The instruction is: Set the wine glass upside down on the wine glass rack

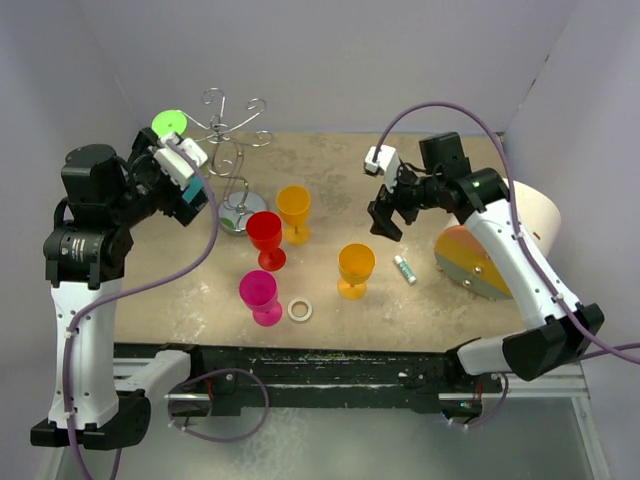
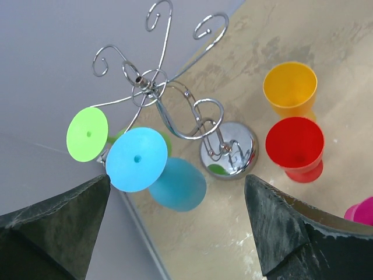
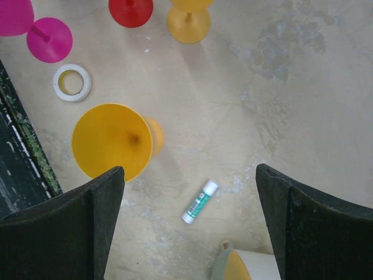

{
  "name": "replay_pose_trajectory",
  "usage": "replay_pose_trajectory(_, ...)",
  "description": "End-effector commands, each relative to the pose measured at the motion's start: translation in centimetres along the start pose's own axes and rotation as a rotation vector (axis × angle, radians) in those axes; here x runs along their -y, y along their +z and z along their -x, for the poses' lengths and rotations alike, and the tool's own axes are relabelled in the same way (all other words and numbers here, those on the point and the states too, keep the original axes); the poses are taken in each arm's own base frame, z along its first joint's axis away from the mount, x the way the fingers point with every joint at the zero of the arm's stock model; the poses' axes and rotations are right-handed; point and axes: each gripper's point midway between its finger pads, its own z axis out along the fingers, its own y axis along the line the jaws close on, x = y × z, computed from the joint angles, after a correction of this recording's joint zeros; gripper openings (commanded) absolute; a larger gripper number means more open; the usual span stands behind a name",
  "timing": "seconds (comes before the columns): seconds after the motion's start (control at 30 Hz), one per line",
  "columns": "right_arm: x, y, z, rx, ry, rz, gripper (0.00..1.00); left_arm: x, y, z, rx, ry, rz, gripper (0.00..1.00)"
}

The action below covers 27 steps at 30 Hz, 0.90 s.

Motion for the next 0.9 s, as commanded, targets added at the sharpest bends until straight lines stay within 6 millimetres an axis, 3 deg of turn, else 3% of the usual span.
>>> replay_pose_trajectory(0.0,-1.8,2.5,-0.4,-0.026,0.068,0.033,0.94,-1.1,0.6,2.4,0.115,-0.125,0.036,0.99)
replay_pose_trajectory(0.2,-2.4,5.0,-2.9,-0.149,0.062,0.006,0.86,-1.7,0.3,1.8,0.097,-0.117,0.073,0.99)
replay_pose_trajectory(0.5,-3.3,7.0,-4.8,-0.229,0.079,0.061,0.58,-1.8,0.1,1.5,0.085,-0.104,0.084,0.99)
replay_pose_trajectory(0.87,-4.2,7.8,-6.1,-0.271,0.085,0.099,0.3,-1.9,-0.1,1.2,0.075,-0.091,0.096,0.99)
